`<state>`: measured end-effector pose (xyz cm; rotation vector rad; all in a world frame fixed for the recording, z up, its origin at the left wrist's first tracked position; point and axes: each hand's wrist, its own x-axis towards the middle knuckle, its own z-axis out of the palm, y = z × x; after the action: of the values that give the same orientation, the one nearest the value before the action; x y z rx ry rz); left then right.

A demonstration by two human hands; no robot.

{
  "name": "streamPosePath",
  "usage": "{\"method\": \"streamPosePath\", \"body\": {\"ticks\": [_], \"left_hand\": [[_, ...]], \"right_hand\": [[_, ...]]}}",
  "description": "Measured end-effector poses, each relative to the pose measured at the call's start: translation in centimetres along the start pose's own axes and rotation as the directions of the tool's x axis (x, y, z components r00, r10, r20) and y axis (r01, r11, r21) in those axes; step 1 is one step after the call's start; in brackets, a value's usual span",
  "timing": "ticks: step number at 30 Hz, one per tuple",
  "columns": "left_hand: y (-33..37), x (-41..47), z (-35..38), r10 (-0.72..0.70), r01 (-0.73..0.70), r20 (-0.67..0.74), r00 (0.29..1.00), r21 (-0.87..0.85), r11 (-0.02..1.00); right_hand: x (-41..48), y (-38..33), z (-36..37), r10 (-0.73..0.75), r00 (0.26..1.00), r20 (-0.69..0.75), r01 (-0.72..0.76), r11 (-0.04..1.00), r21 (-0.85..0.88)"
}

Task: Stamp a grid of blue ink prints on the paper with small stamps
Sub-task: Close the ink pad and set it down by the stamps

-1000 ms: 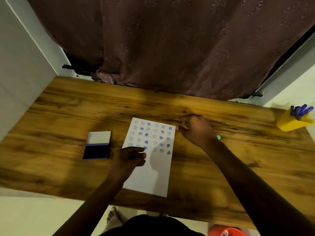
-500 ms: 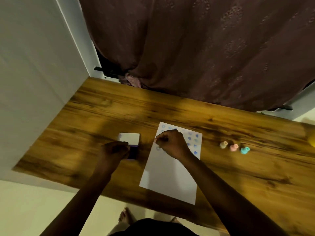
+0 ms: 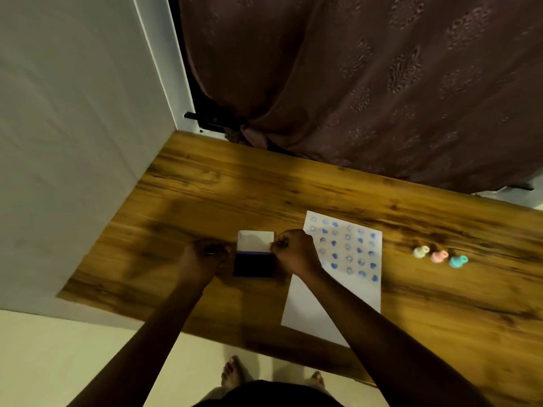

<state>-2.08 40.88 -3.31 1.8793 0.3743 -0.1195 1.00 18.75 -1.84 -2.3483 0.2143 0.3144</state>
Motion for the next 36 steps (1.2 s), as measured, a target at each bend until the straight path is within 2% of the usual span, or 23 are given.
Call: {"method": "streamPosePath", "body": {"ticks": [6, 13, 22, 27, 36], "left_hand": [[-0.7, 2.0, 0.5, 0.118, -0.138, 0.112, 0.987, 0.196, 0.971], [-1.3, 3.2, 1.2, 0.063, -0.099, 0.122, 0.99, 0.311, 0.945], [-1.4, 3.6, 1.4, -0.021, -0.012, 0.117, 0.993, 0.274, 0.962], [-1.3, 3.3, 1.7, 0.017, -0.056, 0.121, 0.993, 0.325, 0.944], [-1.1, 2.8, 1.7, 0.042, -0.071, 0.102, 0.994, 0.303, 0.95]], "right_hand": [[0.0, -0.6, 1.7, 0.042, 0.997, -0.067, -0.044, 0.998, -0.033], [-0.2, -0.8, 2.3, 0.07, 0.992, -0.105, -0.073, 0.997, -0.033], [-0.4, -0.2, 2.5, 0.035, 0.997, -0.072, -0.037, 0.999, -0.025], [-0.5, 0.2, 2.5, 0.02, 0.998, -0.062, -0.021, 1.0, -0.015], [-0.3, 0.9, 2.3, 0.062, 0.998, -0.012, -0.062, 0.997, 0.056]]}}
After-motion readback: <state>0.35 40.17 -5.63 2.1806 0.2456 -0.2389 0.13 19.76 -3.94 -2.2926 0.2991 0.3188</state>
